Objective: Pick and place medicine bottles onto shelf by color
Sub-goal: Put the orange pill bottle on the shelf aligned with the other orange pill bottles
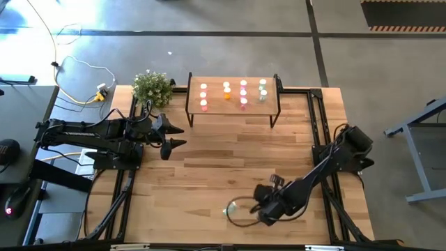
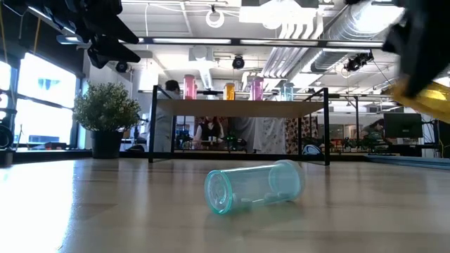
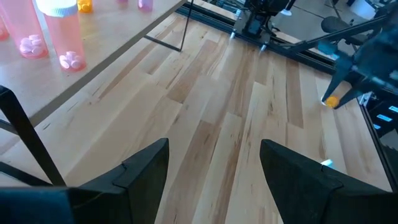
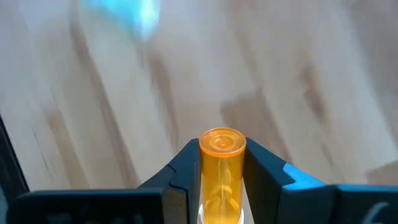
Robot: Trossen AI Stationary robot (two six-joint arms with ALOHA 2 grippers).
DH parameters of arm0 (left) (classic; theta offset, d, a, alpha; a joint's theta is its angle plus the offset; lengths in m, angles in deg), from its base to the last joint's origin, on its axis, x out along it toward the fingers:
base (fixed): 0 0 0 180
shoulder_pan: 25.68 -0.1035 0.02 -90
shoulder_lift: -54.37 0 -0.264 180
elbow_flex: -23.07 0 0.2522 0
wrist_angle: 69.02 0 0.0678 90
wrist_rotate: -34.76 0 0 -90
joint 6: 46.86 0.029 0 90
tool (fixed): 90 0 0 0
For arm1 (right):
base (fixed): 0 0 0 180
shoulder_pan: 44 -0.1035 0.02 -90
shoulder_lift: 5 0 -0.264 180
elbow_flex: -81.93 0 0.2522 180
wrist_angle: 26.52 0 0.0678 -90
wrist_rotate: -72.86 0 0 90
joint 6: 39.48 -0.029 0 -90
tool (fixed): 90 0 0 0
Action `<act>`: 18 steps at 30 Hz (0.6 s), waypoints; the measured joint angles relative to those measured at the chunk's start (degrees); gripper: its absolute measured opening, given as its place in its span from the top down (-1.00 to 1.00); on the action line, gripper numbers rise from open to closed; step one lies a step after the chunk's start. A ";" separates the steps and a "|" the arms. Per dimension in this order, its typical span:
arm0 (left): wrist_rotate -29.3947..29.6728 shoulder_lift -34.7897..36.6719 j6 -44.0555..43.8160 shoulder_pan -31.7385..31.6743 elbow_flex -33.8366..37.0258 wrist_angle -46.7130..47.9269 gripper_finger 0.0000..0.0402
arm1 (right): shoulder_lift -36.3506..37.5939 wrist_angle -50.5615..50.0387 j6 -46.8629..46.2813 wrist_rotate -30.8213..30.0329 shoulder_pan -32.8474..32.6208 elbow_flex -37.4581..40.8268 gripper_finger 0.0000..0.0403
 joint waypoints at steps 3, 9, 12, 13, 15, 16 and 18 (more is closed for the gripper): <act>-0.01 -0.01 0.12 0.00 -0.01 0.00 -0.20 | 2.08 2.60 -5.64 -6.83 1.02 0.00 0.59; -0.04 0.00 4.04 0.04 0.00 -0.04 -0.20 | 3.78 8.69 -15.37 -17.17 3.41 0.00 0.59; -0.04 0.00 9.25 0.04 0.00 -0.04 -0.20 | 3.78 12.37 -19.52 -18.12 5.09 0.00 0.59; -0.04 0.00 11.03 0.04 0.00 -0.06 -0.20 | 3.78 13.52 -20.74 -18.13 5.72 0.00 0.59; -0.04 0.00 14.39 0.03 0.00 -0.05 -0.20 | 3.78 15.50 -23.04 -18.19 7.12 0.00 0.59; -0.05 0.00 16.02 0.04 -0.01 -0.05 -0.20 | 3.78 16.72 -23.78 -18.19 7.86 0.00 0.59; -0.17 0.00 19.04 0.02 -0.02 -0.07 -0.20 | 3.78 19.32 -25.58 -17.80 9.46 0.00 0.59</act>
